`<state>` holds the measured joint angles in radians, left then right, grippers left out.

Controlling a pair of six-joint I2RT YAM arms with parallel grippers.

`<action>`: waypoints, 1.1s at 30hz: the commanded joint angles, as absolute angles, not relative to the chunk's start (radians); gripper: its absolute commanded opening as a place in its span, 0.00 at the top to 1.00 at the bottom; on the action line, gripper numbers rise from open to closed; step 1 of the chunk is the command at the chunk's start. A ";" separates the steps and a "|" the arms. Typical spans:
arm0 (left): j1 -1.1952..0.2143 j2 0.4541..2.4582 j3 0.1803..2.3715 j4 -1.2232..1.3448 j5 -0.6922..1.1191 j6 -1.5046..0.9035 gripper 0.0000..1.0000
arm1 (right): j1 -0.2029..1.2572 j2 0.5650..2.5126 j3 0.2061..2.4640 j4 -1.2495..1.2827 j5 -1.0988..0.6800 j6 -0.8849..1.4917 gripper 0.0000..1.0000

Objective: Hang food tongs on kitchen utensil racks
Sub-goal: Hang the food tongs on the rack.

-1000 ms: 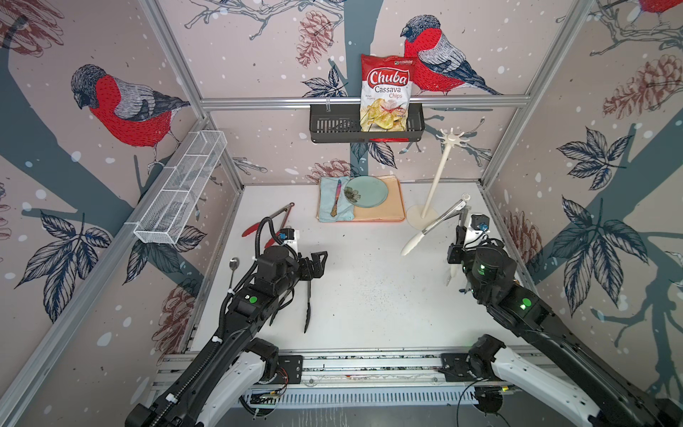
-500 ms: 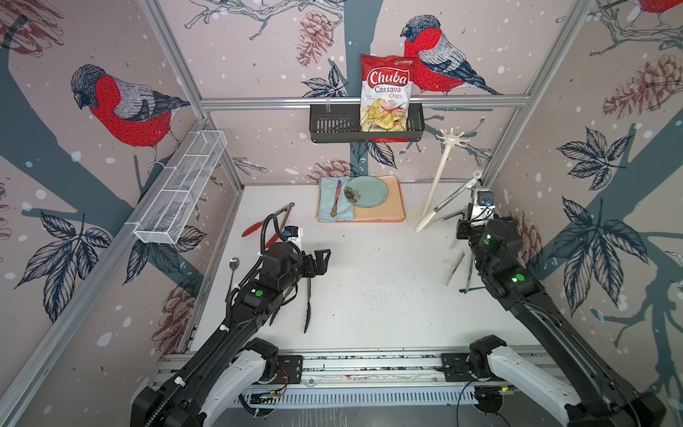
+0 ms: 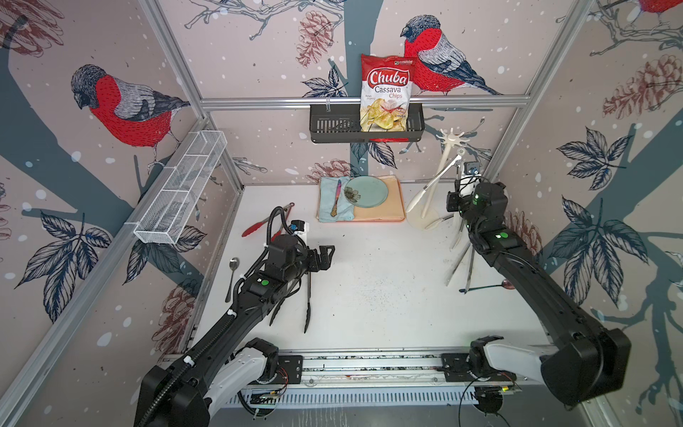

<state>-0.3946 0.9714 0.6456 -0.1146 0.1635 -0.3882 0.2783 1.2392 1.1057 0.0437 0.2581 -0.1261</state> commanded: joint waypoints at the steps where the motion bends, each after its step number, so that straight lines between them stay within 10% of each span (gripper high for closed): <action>1: -0.394 0.989 0.663 -0.083 0.188 -0.369 0.03 | 0.265 1.250 1.141 0.080 0.216 -0.102 1.00; 33: -0.395 0.998 0.624 -0.046 0.141 -0.393 0.03 | 0.201 1.385 1.232 0.053 0.065 -0.136 1.00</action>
<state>-0.3946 0.9989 0.6270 -0.0807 0.1535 -0.3866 0.2020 1.3773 1.2190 0.0284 0.0879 -0.1505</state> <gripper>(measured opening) 0.967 0.115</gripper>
